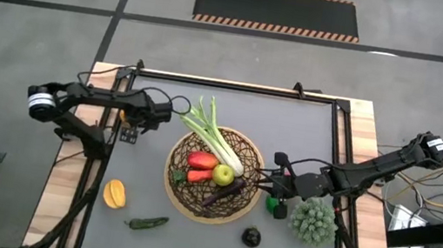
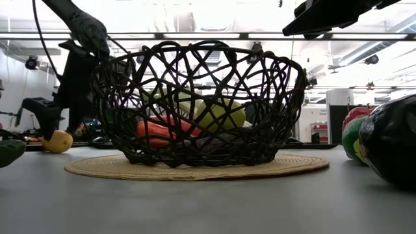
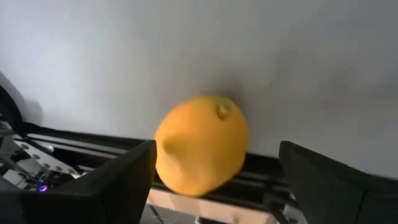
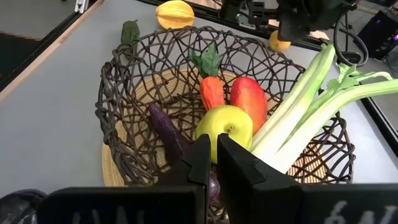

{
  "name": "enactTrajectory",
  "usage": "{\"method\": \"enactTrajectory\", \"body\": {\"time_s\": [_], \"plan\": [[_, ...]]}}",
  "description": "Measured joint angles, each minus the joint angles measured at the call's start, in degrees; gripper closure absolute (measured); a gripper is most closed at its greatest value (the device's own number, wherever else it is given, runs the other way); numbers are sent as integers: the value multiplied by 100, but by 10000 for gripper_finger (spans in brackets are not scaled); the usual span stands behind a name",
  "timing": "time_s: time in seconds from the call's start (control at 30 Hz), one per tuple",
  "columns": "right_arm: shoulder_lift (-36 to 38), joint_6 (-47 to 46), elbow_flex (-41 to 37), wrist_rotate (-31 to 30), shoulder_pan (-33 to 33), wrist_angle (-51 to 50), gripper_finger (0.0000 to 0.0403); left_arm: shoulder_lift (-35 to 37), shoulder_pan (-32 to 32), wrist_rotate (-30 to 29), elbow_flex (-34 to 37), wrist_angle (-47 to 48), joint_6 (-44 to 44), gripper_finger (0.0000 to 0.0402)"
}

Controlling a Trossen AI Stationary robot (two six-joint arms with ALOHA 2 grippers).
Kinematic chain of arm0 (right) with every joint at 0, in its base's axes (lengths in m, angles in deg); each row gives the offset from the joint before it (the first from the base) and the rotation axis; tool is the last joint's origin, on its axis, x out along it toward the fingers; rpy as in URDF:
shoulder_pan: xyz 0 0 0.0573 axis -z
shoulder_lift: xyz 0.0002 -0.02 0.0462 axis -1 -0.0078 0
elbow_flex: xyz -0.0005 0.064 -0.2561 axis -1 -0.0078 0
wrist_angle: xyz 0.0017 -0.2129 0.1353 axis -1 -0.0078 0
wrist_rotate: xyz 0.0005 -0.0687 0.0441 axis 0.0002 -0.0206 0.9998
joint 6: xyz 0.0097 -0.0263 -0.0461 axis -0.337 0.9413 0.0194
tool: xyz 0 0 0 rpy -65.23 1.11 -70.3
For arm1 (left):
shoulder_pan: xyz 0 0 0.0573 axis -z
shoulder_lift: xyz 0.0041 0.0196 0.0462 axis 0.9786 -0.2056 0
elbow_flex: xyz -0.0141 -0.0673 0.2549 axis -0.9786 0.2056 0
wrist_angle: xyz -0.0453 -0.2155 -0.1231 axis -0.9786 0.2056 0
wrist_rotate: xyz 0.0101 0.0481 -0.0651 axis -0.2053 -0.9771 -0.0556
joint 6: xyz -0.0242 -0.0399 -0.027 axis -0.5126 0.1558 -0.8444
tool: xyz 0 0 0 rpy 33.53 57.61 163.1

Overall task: Build produce basket
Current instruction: Put the lemon into the wire basket

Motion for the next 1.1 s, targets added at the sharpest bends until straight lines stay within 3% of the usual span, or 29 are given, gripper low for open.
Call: {"method": "enactTrajectory", "body": {"time_s": [0.43, 0.83, 1.1], "plan": [[0, -39, 0, 0, 0, -1, 385, -96, -384, 0, 18, -214, 60, 87], [0, -42, 0, 0, 0, -1, 385, -94, -474, -2, 68, -236, 165, 179], [0, -53, 0, 0, 0, -1, 385, -84, -476, -3, 31, -231, 146, 195]]}}
